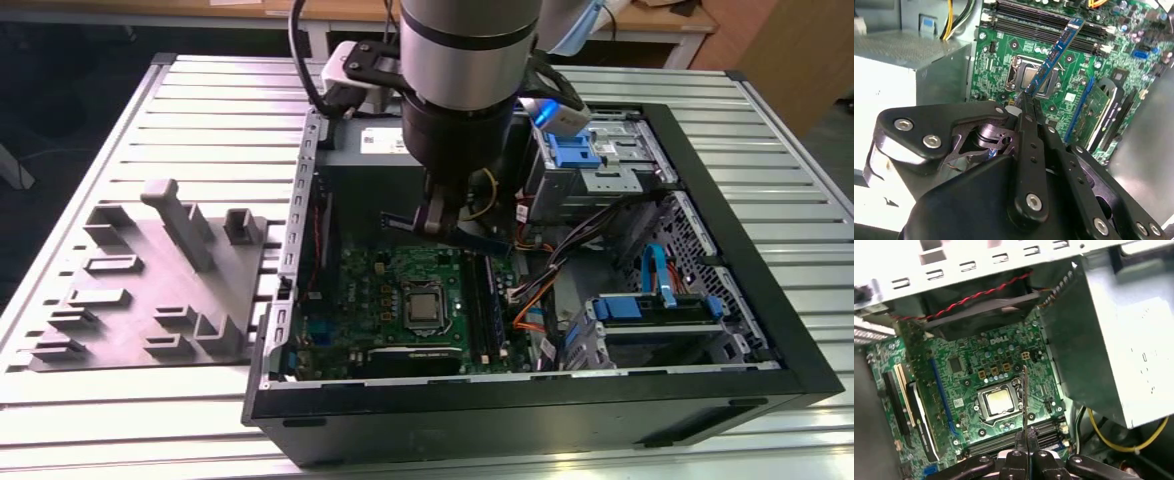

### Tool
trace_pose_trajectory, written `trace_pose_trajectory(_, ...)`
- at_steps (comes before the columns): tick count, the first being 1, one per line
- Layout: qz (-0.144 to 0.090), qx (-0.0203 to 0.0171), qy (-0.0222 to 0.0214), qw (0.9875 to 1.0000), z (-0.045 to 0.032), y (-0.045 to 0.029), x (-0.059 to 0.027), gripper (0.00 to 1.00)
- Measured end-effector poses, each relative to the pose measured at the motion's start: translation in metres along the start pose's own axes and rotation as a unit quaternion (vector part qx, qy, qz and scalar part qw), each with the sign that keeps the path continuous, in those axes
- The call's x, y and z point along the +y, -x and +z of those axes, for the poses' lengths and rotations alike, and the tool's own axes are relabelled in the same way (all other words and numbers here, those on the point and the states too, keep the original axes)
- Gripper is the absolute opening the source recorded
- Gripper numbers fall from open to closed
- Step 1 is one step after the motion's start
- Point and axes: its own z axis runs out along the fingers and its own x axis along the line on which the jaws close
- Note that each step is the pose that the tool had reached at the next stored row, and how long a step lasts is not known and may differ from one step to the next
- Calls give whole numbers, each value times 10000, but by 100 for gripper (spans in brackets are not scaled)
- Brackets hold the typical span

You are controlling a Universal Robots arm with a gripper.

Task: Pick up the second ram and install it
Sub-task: 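Insert the second ram into the second slot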

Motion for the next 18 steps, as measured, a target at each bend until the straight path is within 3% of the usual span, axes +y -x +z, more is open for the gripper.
trace_pose_trajectory(4,365,0,-37,9993,7,0,0,11)
trace_pose_trajectory(8,723,-3,-72,9974,11,-1,0,11)
trace_pose_trajectory(13,1176,-6,-117,9930,16,-2,0,11)
trace_pose_trajectory(18,1619,-8,-161,9867,22,-2,0,11)
